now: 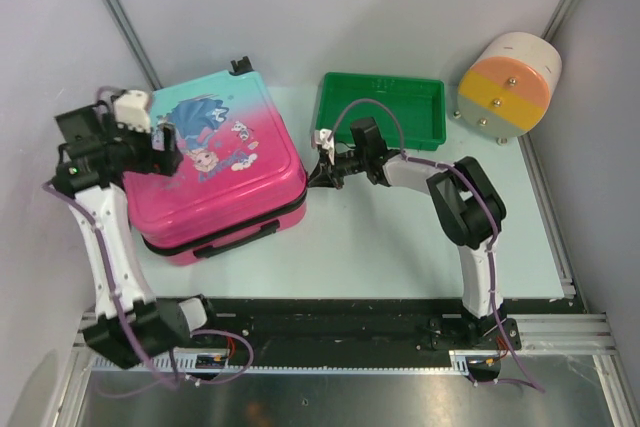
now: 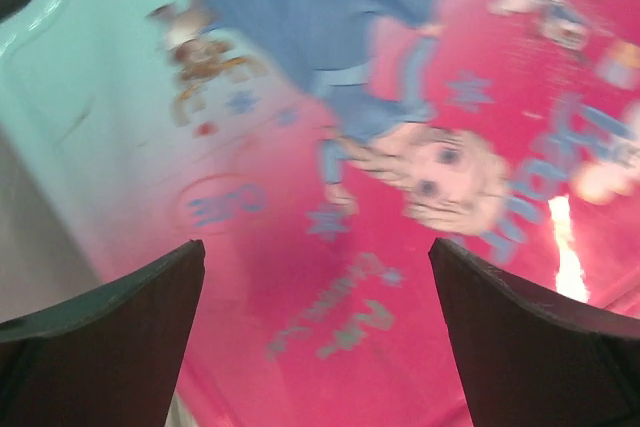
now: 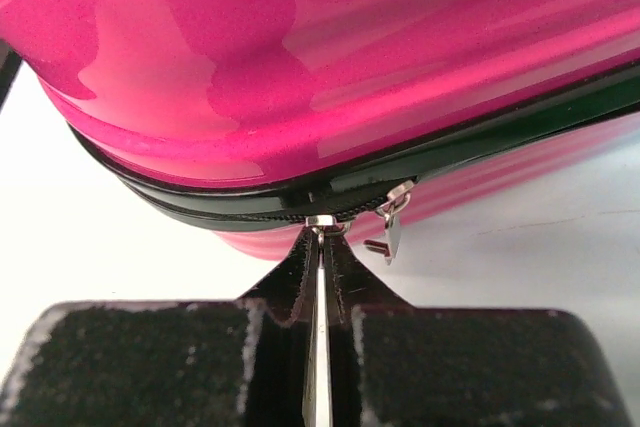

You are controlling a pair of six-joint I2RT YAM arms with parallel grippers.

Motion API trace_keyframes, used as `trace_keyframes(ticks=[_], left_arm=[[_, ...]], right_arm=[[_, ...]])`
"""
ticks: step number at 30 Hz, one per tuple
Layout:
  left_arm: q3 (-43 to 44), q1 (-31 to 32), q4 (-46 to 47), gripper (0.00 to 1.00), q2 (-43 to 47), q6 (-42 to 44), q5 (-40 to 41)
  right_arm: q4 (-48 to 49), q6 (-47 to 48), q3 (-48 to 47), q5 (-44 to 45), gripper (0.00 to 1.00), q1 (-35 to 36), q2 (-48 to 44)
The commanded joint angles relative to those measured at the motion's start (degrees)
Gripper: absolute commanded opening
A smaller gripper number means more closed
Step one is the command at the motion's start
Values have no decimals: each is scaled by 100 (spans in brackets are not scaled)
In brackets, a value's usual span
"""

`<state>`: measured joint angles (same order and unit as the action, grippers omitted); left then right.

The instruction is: Open, take out, and arrange the luggage

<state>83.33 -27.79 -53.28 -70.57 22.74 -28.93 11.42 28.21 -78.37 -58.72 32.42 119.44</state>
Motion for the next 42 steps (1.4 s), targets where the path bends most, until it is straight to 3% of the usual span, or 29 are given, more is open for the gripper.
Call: trace_keyframes(ticks=[1,8,12,21,26,34,37,42], left_arm=[[-447,1280,-60,100,999,1134,404],[-1248,3304,-104,100,1677,1628,669],[-1617,4271,-87,100,1564,1812,1466],[-2136,4405,695,96,1098,1743,2110],[-2225,4423,1249,79,641,1488,2357],[-1576,4449,1970,54,-483,706,2559],[-1050,4449,2023,54,-1115,223,2331],[-362,4370,1988,69,-1741,-392,1953]], right_arm=[[-587,-456,6,158,0,106,-509],[-422,-1518,760,501,0,299,-1062],[-123,-2073,1209,783,0,440,-1256],[1072,-4146,1597,1933,0,546,-1379],[1774,-4789,1605,2040,0,546,-1362],[2022,-4518,1439,2488,0,116,-1160],[1899,-4185,1193,2602,0,-60,-1011],[1679,-3884,780,2734,0,-26,-729]])
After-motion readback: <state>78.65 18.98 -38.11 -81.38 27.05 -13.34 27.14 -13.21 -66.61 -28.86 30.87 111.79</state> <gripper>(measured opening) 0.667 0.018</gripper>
